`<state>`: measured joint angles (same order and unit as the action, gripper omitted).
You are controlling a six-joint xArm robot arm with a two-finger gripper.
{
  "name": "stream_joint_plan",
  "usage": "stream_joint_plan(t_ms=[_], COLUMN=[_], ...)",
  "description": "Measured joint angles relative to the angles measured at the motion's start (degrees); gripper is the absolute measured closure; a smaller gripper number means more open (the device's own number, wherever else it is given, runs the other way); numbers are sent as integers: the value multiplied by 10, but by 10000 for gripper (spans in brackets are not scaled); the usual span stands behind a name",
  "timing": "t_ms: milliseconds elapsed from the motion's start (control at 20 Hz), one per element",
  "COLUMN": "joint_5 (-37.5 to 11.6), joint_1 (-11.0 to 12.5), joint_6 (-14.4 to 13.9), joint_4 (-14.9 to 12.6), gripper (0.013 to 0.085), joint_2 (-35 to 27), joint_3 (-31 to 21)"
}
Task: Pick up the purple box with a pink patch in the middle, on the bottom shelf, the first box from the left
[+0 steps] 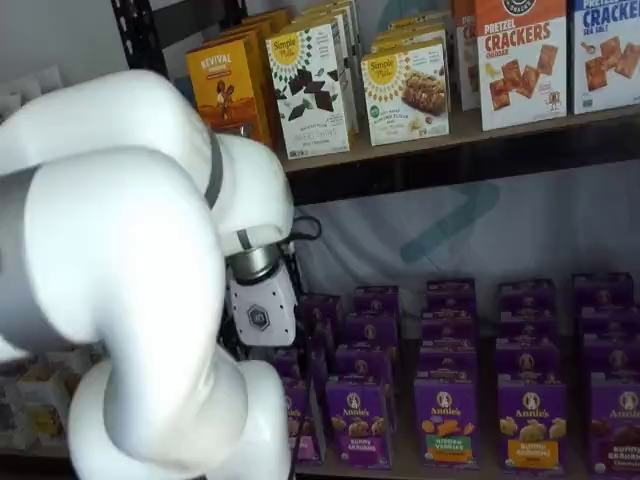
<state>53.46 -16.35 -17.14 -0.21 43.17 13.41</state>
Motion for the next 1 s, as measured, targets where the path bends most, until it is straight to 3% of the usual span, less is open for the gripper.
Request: stream_joint_plan(t_ms=[450, 750, 1000], joint_5=[-177, -255, -309], joint_1=[-54, -86, -98], joint_6=[-67, -102, -95], joint_4=[-17, -20, 1], gripper=[130, 130, 130], joint_2=[-180, -293, -365], joint_3=[2, 30, 54])
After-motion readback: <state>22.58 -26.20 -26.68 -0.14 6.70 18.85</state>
